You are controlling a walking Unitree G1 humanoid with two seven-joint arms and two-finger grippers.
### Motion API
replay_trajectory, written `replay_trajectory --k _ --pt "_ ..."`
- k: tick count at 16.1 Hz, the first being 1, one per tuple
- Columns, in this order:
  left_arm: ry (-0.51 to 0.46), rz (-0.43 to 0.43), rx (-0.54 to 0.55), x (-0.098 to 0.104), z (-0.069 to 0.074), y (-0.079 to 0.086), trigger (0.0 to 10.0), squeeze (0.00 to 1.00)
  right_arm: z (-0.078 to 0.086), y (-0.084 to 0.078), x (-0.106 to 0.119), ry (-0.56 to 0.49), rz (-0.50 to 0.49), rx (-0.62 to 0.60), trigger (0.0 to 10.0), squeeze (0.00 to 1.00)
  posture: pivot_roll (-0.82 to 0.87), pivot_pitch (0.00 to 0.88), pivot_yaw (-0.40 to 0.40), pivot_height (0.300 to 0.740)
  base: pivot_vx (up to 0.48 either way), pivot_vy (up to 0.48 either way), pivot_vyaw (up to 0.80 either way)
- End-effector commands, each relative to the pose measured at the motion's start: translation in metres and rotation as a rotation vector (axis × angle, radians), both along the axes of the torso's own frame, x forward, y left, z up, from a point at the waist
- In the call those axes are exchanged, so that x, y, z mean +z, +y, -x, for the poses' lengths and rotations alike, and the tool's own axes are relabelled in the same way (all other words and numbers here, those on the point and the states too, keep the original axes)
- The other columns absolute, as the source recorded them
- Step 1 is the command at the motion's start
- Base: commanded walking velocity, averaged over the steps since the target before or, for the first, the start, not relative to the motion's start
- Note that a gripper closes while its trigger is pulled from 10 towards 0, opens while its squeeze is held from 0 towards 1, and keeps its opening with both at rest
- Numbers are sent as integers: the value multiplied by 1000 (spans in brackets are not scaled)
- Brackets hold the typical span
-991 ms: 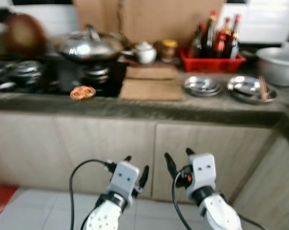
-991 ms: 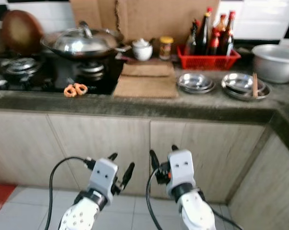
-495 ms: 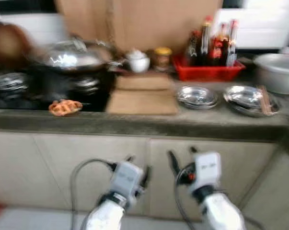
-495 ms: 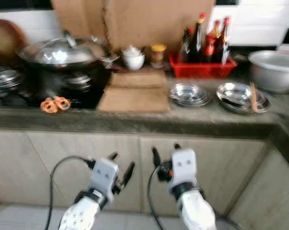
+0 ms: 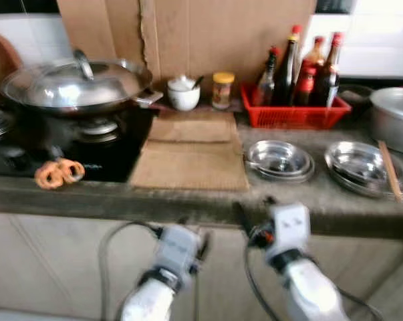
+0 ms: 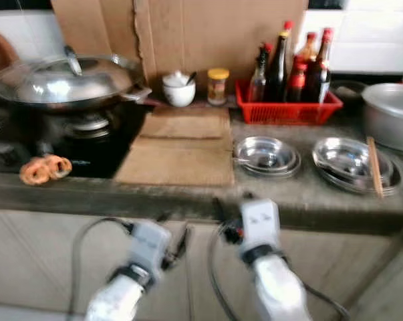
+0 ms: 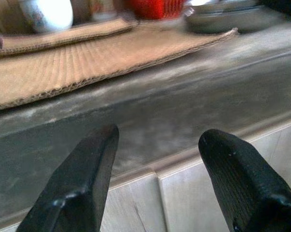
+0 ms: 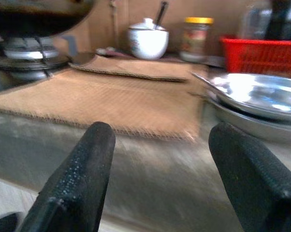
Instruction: Kitchen organization
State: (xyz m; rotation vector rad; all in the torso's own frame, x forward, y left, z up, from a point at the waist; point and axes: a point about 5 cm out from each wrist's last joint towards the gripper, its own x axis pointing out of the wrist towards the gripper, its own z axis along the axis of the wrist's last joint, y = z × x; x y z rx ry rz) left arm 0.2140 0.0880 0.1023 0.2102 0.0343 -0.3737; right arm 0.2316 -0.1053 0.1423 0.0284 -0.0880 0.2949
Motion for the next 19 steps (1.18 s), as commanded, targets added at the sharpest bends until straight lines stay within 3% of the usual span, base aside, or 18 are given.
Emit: replay_trajectory --k 1,8,9,10,11,12,17,19 --pt "-9 15 -21 4 0 -8 10000 0 -1 -9 8 -39 3 -3 10000 0 196 0 -45 740 0 0 0" --pt "-12 19 -23 5 2 -9 10000 0 -9 -13 25 -136 96 52 10000 0 194 0 -46 740 0 0 0" --pt "-17 22 -31 5 2 -10 10000 0 -10 -13 27 -152 119 66 10000 1000 194 0 -46 740 0 0 0" --pt "-51 69 -59 12 4 -13 10000 0 -16 -10 32 -202 212 106 10000 1000 194 0 -44 740 0 0 0" --pt "-58 75 -66 13 5 -14 10000 0 -18 -8 32 -213 241 115 10000 902 194 0 -44 740 0 0 0" --pt "-86 107 -98 19 7 -18 10000 0 -30 -3 32 -221 304 105 10000 0 199 0 -47 740 0 0 0" --pt "-93 115 -127 20 11 -23 10000 0 -52 9 36 -245 381 126 10000 0 208 3 -60 740 0 0 0" --pt "-91 124 -123 20 12 -23 10000 0 -66 10 35 -241 460 96 10000 0 210 12 -67 740 0 0 0"
